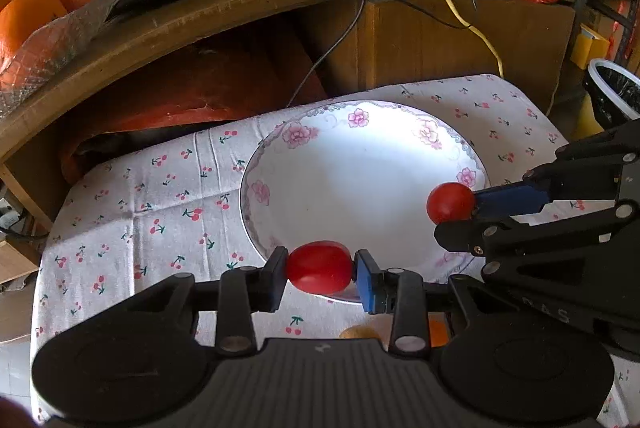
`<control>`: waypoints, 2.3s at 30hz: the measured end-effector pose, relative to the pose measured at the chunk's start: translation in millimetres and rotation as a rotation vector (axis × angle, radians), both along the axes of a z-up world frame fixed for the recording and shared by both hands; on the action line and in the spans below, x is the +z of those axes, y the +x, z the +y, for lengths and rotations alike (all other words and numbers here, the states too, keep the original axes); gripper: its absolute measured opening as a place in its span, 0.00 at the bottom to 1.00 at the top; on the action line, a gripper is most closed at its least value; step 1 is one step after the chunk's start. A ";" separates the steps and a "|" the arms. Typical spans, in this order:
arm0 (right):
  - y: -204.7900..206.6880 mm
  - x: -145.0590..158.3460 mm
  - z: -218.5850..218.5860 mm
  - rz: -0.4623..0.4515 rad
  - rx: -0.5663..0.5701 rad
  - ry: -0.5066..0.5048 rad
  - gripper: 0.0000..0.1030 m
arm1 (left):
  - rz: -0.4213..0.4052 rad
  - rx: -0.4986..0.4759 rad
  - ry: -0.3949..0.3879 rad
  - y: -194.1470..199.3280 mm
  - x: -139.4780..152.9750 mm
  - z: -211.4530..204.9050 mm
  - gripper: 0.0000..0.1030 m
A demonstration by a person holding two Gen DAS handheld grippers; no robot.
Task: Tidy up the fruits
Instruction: 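Carry both tomatoes over the white bowl and open both grippers, then withdraw both grippers from the bowl toward the remaining fruits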
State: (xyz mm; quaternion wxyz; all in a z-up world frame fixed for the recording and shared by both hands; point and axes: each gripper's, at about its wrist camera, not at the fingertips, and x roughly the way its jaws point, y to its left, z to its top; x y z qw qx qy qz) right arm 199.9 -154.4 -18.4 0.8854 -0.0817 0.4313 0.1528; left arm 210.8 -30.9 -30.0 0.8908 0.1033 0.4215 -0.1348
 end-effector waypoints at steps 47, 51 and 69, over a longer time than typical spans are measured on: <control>-30.8 21.0 3.1 -0.025 0.022 0.034 0.29 | -0.016 -0.032 -0.019 -32.4 19.0 12.0 0.49; -36.9 22.7 8.5 -0.024 0.040 0.038 0.29 | -0.022 -0.027 -0.018 -36.5 21.3 19.0 0.49; -55.1 18.5 38.3 0.045 0.133 0.057 0.29 | 0.004 0.079 -0.016 -45.9 17.0 80.6 0.49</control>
